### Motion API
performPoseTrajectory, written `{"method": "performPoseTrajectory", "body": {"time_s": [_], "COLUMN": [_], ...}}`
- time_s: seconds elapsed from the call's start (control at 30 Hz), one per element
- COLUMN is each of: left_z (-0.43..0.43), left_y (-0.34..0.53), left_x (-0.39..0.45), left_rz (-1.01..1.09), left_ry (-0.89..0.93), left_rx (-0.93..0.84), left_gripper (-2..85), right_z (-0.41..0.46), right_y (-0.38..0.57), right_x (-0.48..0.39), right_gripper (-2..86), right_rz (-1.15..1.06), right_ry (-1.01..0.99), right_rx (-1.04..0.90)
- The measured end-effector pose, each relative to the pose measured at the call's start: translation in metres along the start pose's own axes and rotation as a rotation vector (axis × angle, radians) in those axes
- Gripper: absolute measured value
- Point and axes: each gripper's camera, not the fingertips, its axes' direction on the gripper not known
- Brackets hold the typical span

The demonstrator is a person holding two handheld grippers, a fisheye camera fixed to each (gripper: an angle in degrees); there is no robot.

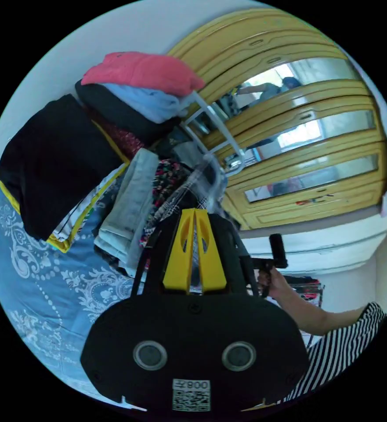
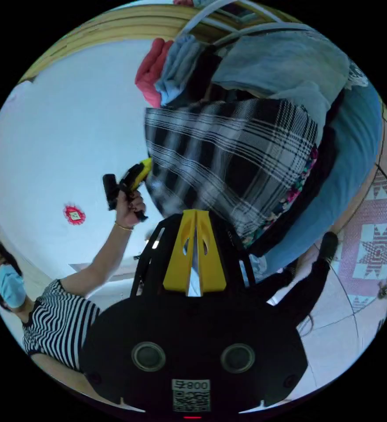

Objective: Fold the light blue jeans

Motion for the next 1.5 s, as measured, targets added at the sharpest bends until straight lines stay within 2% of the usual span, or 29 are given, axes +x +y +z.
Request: {"method": "performPoseTrajectory", "body": {"time_s": [0.03,0.13,0.3,0.4,0.5,0.67,0.8,0.93,1.03,1.3,1.5], "left_z": [0.003,0.004,-0.005,-0.017,-0.02,-0.013,-0.011,-0.013,-0.018,-0.052,-0.091], "left_y": [0.0,0.005,0.025,0.041,0.055,0.072,0.086,0.097,0.102,0.115,0.136], "left_x": [-0.004,-0.015,0.0,0.017,0.032,0.059,0.081,0.095,0.112,0.183,0.243], "left_rz": [-0.02,-0.091,-0.061,-0.054,-0.09,-0.177,-0.248,-0.328,-0.359,-0.383,-0.41], "left_ry": [0.0,0.044,0.056,0.044,0.081,0.144,0.194,0.244,0.267,0.322,0.368], "left_rx": [0.002,0.039,0.06,0.113,0.162,0.188,0.195,0.228,0.243,0.282,0.356], "left_gripper": [0.1,0.1,0.2,0.5,0.9,0.8,0.4,0.3,0.2,0.2,0.2], "right_z": [0.013,0.025,0.011,-0.011,-0.002,0.083,0.152,0.214,0.226,0.229,0.155], "right_y": [-0.004,-0.001,-0.005,-0.043,-0.101,-0.195,-0.217,-0.212,-0.206,-0.195,-0.169], "right_x": [0.007,0.013,-0.029,-0.068,-0.102,-0.118,-0.12,-0.113,-0.111,-0.097,-0.092], "right_gripper": [0.2,0.2,0.8,2.4,8.0,11.6,13.2,9.3,8.4,3.0,2.2], "right_rz": [0.031,0.059,-0.107,-0.254,-0.386,-0.449,-0.494,-0.544,-0.578,-0.468,-0.382], "right_ry": [0.022,-0.117,-0.157,0.001,0.305,0.598,0.731,0.92,0.899,0.758,0.5], "right_rx": [-0.045,-0.04,-0.094,-0.055,-0.059,-0.198,-0.286,-0.326,-0.344,-0.315,-0.118]}}
